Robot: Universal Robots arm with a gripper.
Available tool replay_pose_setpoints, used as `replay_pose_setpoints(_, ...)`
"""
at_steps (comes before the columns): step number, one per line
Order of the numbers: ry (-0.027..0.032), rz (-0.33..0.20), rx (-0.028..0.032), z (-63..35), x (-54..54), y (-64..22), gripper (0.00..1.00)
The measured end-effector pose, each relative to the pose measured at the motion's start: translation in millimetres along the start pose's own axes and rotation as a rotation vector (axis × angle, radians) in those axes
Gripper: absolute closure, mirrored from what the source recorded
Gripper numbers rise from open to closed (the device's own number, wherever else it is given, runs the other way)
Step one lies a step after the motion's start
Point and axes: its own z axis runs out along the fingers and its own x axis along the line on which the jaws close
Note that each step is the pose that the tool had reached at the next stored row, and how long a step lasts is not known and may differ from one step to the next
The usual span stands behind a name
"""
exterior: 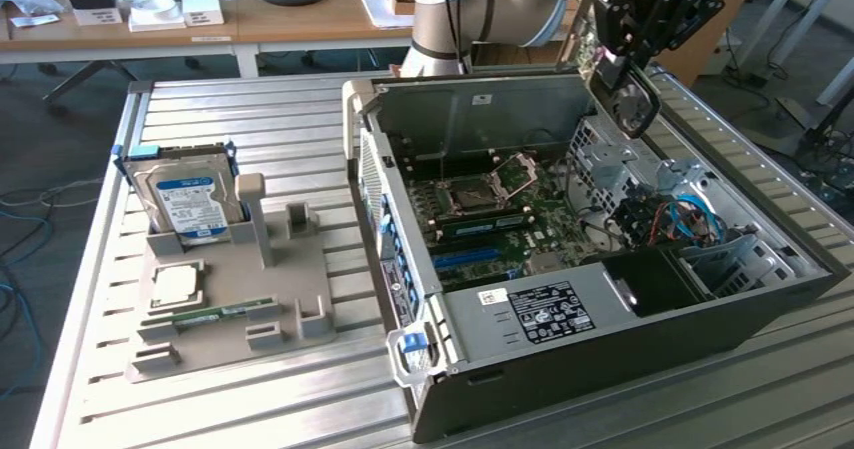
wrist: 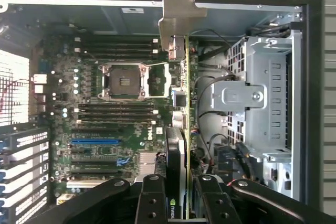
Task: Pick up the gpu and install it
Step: 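Pick up the gpu and move the gpu toward the slot, then insert the gpu into the slot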
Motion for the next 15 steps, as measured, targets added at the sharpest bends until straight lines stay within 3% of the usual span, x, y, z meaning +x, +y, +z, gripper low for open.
replay_pose_setpoints(15, -0.0001, 0.000, 0.0000, 0.1, -4.2, 0.0, 0.73)
